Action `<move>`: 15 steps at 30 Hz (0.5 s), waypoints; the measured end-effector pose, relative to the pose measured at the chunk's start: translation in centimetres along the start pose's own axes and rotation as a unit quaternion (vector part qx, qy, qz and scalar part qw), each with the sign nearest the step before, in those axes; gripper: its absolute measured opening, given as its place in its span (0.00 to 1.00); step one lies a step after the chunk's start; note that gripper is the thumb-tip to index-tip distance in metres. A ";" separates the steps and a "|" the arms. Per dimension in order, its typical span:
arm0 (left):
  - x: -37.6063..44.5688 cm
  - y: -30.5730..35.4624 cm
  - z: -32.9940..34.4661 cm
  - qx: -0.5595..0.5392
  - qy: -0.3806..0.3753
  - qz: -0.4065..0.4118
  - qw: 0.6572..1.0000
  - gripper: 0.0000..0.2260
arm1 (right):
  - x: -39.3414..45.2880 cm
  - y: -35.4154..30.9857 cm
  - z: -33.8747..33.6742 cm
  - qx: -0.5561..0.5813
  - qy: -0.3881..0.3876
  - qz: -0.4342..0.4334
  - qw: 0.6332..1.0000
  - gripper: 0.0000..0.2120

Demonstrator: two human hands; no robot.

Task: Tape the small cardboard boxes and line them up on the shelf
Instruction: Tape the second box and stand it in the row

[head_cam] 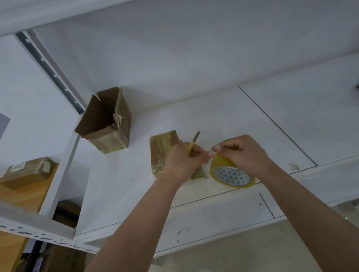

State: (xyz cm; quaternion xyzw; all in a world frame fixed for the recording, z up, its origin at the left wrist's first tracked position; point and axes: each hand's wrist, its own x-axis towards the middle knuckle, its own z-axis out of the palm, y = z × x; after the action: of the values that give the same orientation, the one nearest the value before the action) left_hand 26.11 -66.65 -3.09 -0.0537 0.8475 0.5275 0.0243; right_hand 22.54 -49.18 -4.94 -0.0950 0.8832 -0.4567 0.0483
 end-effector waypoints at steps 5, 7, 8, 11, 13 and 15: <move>-1.5 0.0 1.3 -0.190 0.070 -0.060 0.977 0.14 | -0.4 -0.7 1.3 -0.033 0.088 -0.018 0.995 0.14; -2.3 -0.1 2.0 -0.216 0.083 -0.075 0.970 0.13 | -0.3 -1.0 2.0 -0.081 0.144 -0.030 0.986 0.14; -2.6 -0.3 2.2 -0.218 0.090 -0.078 0.969 0.13 | -0.2 -1.1 2.4 -0.100 0.165 -0.035 0.981 0.14; -3.5 -0.7 1.6 -0.207 0.078 -0.071 0.973 0.11 | -0.4 -1.1 3.2 -0.168 0.207 -0.077 0.961 0.16; -3.9 -1.2 0.5 -0.176 0.057 -0.056 0.981 0.05 | -0.6 -0.6 3.6 -0.210 0.234 -0.106 0.943 0.14; -4.4 -2.4 -1.4 -0.105 0.105 -0.038 0.988 0.01 | -0.7 0.1 3.7 -0.235 0.259 -0.113 0.930 0.13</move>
State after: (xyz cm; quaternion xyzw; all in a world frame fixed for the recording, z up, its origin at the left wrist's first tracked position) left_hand 30.81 -68.61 -4.15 -0.1433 0.7828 0.6034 -0.0501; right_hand 23.82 -51.88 -7.17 -0.0808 0.9306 -0.2468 -0.2581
